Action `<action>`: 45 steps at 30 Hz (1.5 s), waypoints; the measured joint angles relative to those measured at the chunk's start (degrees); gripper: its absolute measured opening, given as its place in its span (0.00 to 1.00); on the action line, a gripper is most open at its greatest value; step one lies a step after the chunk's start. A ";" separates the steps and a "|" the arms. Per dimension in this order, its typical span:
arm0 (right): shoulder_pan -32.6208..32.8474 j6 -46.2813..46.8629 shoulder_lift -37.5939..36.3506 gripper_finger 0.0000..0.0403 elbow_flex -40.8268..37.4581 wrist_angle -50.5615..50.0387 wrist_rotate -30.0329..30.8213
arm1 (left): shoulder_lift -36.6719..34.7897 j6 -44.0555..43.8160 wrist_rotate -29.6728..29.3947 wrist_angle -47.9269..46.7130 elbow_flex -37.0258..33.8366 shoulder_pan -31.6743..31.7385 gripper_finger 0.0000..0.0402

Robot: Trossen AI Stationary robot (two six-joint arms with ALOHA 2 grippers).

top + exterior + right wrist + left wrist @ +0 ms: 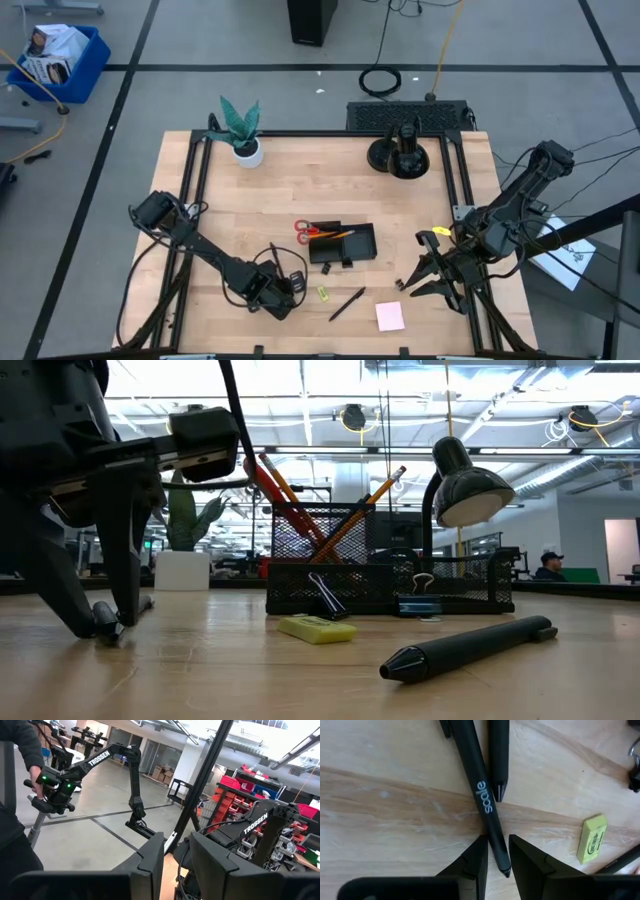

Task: Pick and place office supplies into organizer
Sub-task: Put the bottom left black pen into the black desk organizer

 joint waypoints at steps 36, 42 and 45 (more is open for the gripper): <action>0.00 -0.44 -0.02 0.22 0.00 0.15 -0.02 | -4.61 -0.70 -4.22 -13.24 -0.27 -0.40 0.22; 0.00 -0.86 -0.02 0.22 0.00 0.42 -0.02 | -4.73 0.54 -3.91 -13.23 -0.23 -0.40 0.22; 0.00 -1.77 -0.02 0.22 0.00 0.50 -0.02 | -4.74 0.87 -3.33 -14.29 -0.18 -0.40 0.22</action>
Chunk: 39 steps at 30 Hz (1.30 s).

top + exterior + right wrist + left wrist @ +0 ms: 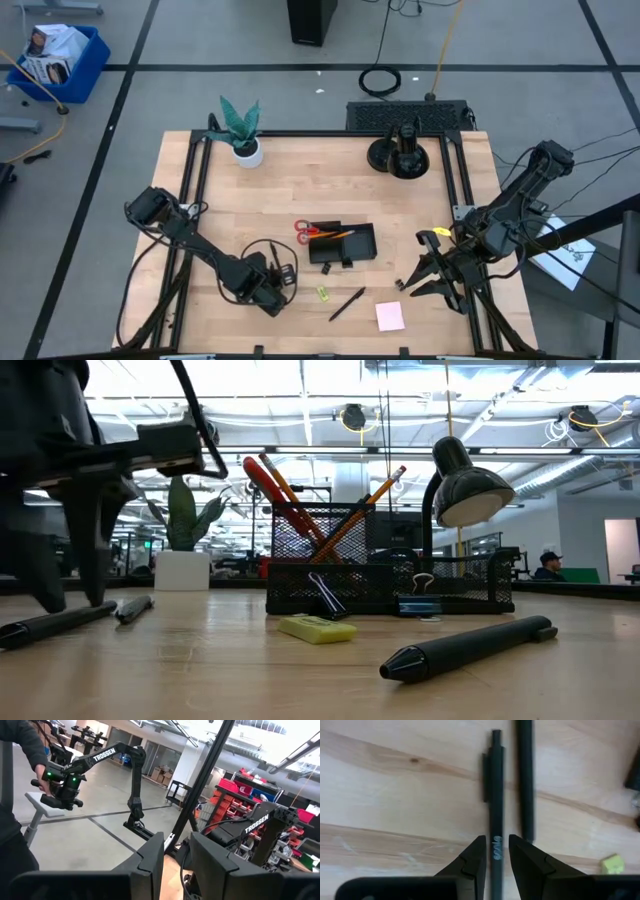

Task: Pick and place office supplies into organizer
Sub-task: Put the bottom left black pen into the black desk organizer

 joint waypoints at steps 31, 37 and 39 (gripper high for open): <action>0.00 0.24 0.00 0.22 0.00 0.01 0.00 | 0.98 4.18 4.22 -1.46 0.02 2.36 0.22; 0.00 0.20 0.00 0.22 0.00 0.03 0.00 | 0.98 5.10 4.24 -1.42 -0.07 2.59 0.22; 0.00 0.15 0.00 0.22 0.00 0.05 0.00 | 0.98 5.42 4.23 -1.64 -0.07 2.88 0.22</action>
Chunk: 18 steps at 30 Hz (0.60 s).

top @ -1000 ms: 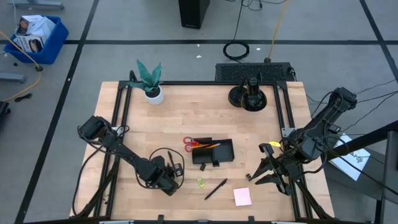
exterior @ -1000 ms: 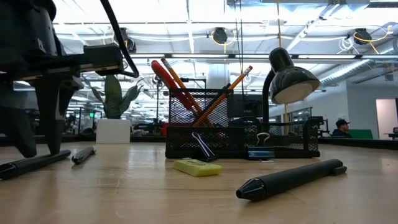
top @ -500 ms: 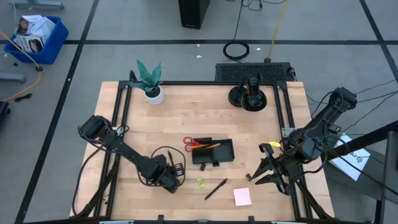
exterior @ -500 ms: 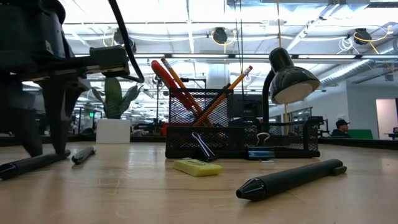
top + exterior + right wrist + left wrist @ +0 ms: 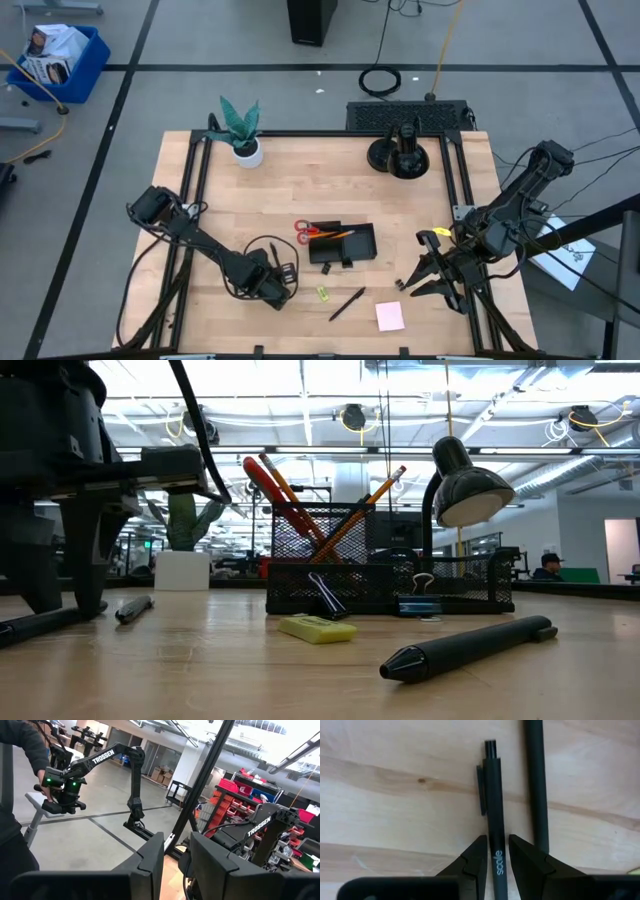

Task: Pick and place office supplies into organizer
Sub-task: Put the bottom left black pen into the black desk organizer

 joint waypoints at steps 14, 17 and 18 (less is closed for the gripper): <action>0.00 0.08 0.00 0.22 0.00 0.00 0.00 | 0.00 1.69 1.38 -1.30 -0.07 0.55 0.22; -0.01 0.09 0.00 0.22 0.00 -0.01 0.00 | 0.01 1.69 1.53 -1.26 -0.07 0.55 0.19; 0.00 0.09 0.00 0.22 0.00 0.00 0.00 | 0.02 1.69 1.52 -1.23 -0.08 0.52 0.17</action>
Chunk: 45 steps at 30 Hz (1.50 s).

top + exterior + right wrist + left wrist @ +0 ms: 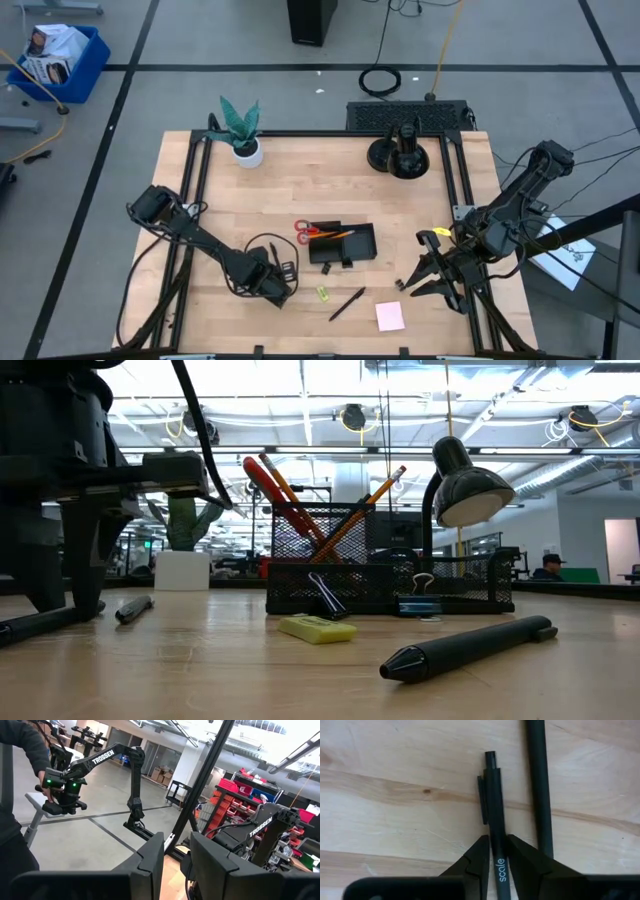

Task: Pick and place office supplies into organizer
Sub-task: Put the bottom left black pen into the black desk organizer

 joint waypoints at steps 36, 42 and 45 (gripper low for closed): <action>0.00 -0.11 0.00 0.22 0.00 0.00 0.00 | 0.13 -1.49 -4.87 -0.12 -0.10 -1.73 0.11; 0.00 -0.15 0.00 0.22 0.00 0.46 0.00 | 0.13 -2.28 -6.12 -0.12 -0.12 -2.61 0.10; -0.01 -0.34 0.02 0.22 0.00 0.48 0.00 | 0.13 -2.91 -6.13 -0.25 -0.14 -2.98 0.13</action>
